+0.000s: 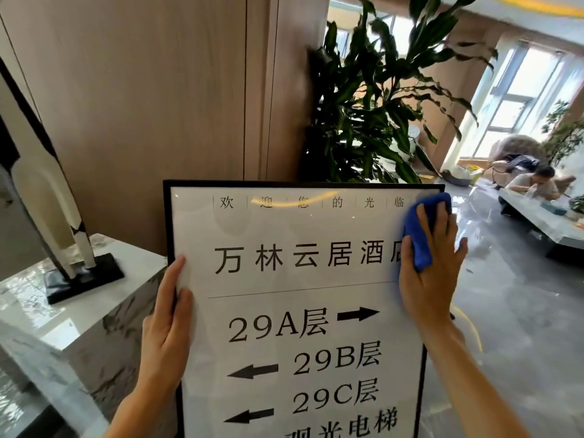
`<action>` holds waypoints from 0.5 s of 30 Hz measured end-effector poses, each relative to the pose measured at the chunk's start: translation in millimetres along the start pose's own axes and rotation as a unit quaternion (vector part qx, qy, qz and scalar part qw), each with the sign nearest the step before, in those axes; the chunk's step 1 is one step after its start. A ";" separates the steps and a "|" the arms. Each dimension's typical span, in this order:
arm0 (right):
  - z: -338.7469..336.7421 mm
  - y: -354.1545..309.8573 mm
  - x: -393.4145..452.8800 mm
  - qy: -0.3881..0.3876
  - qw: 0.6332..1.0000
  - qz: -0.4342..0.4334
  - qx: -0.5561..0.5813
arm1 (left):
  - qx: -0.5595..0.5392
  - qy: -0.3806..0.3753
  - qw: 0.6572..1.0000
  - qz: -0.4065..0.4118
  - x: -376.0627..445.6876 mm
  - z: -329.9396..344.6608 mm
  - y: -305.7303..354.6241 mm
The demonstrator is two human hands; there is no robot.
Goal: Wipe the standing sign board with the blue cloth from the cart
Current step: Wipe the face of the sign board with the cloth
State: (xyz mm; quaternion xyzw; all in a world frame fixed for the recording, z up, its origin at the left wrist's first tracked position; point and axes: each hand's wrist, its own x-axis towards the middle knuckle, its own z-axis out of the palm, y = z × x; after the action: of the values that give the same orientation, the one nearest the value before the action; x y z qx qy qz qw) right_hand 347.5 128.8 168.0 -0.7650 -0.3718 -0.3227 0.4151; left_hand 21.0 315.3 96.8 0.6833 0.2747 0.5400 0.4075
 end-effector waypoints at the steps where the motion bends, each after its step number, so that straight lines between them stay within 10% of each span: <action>1: 2.6 0.8 -0.7 0.010 1.000 -0.006 -0.001 | -0.009 0.000 1.000 0.000 0.7 0.2 -1.7; 15: 62.2 -136.4 -29.7 -0.011 0.997 -0.060 0.047 | -0.041 0.008 0.999 0.014 0.7 6.1 -4.6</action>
State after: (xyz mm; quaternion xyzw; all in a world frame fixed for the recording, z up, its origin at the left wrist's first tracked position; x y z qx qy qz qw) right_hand 229.6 226.0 170.3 -0.7248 -0.4361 -0.3204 0.4263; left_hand 27.3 316.7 92.7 0.6650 0.2464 0.5620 0.4257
